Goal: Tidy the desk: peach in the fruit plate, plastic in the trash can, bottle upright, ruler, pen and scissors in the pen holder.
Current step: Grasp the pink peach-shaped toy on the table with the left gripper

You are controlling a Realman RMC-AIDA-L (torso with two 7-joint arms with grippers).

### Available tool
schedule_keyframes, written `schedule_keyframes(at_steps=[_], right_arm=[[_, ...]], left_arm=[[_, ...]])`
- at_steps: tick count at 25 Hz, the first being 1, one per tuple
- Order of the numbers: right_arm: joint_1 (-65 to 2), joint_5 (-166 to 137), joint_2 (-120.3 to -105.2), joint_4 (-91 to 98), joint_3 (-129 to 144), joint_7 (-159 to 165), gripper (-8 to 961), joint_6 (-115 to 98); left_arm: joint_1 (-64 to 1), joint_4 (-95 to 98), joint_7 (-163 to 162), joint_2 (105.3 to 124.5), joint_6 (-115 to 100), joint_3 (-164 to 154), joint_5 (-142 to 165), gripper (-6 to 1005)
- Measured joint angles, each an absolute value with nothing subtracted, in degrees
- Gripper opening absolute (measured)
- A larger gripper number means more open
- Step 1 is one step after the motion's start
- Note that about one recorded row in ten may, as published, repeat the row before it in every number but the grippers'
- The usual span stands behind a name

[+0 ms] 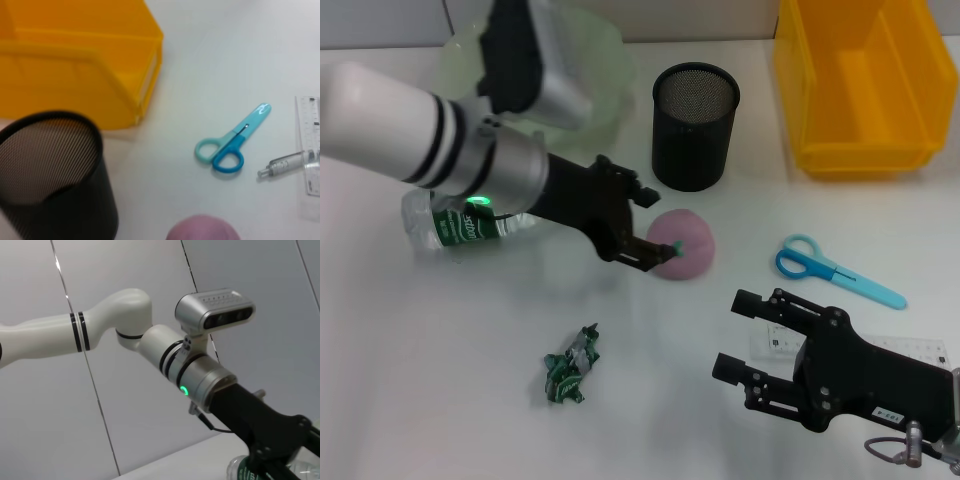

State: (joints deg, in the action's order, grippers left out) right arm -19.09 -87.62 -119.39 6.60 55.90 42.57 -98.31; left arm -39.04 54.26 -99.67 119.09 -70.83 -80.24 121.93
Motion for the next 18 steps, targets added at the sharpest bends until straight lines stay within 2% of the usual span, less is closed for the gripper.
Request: schedule_keyframes(at_steps=[18], right_arm=[[-18.90, -87.90, -119.55, 6.41, 56.33, 42.53, 753, -98.66]], left_arm=[[-39.73, 49.58, -101.03, 119.18, -59.80, -89.48, 116.17, 712]])
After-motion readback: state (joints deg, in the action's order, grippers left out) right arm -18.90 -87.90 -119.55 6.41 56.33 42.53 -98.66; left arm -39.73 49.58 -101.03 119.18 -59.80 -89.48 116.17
